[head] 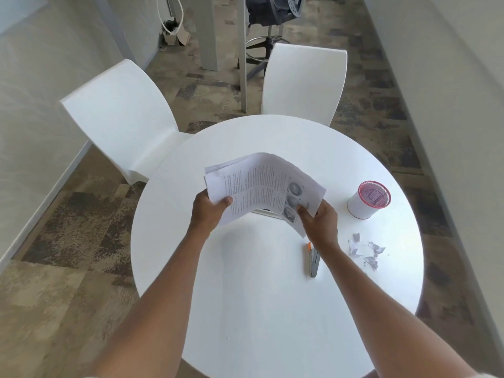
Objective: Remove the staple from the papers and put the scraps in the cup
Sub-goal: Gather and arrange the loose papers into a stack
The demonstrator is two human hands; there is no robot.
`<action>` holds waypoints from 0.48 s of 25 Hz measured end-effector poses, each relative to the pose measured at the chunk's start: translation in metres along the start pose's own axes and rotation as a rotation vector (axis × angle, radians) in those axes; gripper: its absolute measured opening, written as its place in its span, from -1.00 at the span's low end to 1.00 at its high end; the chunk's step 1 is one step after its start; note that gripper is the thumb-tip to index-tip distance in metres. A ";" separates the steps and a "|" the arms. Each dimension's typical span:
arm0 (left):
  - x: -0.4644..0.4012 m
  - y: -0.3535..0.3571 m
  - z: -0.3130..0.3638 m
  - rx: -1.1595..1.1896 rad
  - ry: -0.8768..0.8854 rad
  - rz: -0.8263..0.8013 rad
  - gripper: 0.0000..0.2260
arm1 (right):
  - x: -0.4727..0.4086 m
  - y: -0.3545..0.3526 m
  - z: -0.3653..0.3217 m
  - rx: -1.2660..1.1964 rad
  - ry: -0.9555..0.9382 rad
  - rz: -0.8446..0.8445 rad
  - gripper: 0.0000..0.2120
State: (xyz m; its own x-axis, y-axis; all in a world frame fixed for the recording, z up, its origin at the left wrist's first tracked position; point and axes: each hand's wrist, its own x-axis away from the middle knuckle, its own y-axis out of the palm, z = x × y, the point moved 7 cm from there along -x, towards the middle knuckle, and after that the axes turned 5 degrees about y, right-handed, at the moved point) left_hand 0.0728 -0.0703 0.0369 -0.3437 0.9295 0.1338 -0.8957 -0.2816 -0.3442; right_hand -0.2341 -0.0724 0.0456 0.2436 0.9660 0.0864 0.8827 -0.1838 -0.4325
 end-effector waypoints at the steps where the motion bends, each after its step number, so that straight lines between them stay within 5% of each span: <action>1: 0.005 0.002 -0.006 0.008 -0.010 0.022 -0.75 | 0.004 0.002 0.003 0.000 0.006 -0.003 -0.92; 12: 0.027 0.015 -0.056 0.093 -0.085 0.061 -0.81 | 0.026 0.011 0.039 0.041 0.112 0.001 -0.73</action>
State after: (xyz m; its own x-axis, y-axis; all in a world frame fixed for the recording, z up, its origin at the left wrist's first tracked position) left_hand 0.0660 -0.0356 -0.0168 -0.4176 0.8875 0.1946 -0.8932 -0.3617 -0.2672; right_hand -0.2336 -0.0426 0.0076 0.2898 0.9391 0.1845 0.8658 -0.1750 -0.4689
